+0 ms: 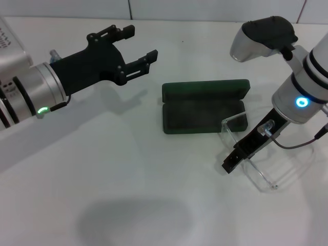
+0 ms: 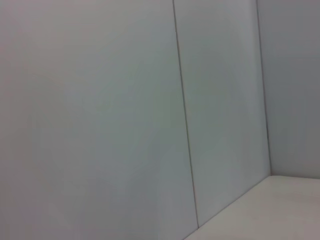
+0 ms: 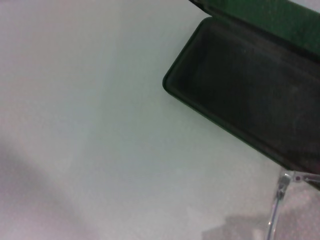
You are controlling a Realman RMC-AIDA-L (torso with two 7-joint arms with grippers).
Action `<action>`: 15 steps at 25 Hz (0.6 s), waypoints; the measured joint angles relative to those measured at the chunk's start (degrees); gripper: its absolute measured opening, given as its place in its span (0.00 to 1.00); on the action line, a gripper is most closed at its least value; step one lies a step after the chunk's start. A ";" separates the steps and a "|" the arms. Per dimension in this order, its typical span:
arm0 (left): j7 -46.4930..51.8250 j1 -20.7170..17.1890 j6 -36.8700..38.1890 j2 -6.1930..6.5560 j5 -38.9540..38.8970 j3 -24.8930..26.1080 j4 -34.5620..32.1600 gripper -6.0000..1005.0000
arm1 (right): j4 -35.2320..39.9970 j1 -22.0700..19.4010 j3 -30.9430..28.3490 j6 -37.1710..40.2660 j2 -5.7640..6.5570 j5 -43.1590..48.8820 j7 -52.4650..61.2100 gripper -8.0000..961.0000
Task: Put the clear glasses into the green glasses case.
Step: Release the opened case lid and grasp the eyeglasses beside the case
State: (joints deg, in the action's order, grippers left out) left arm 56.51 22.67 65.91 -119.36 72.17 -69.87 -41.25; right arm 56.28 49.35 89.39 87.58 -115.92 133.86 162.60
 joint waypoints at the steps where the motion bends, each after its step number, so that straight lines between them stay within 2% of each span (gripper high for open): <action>1: 0.00 0.03 0.00 0.00 0.02 0.00 0.00 0.75 | 0.00 0.00 0.00 0.01 0.01 0.00 -0.04 0.72; 15: -1.15 0.26 -0.08 0.00 0.08 0.15 0.03 0.75 | -0.03 -0.12 0.22 0.32 0.00 0.04 -0.27 0.50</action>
State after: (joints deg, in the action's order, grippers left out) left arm 55.36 22.94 65.83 -119.36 72.24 -69.72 -41.22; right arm 56.25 49.23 89.60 87.90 -115.92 133.90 162.34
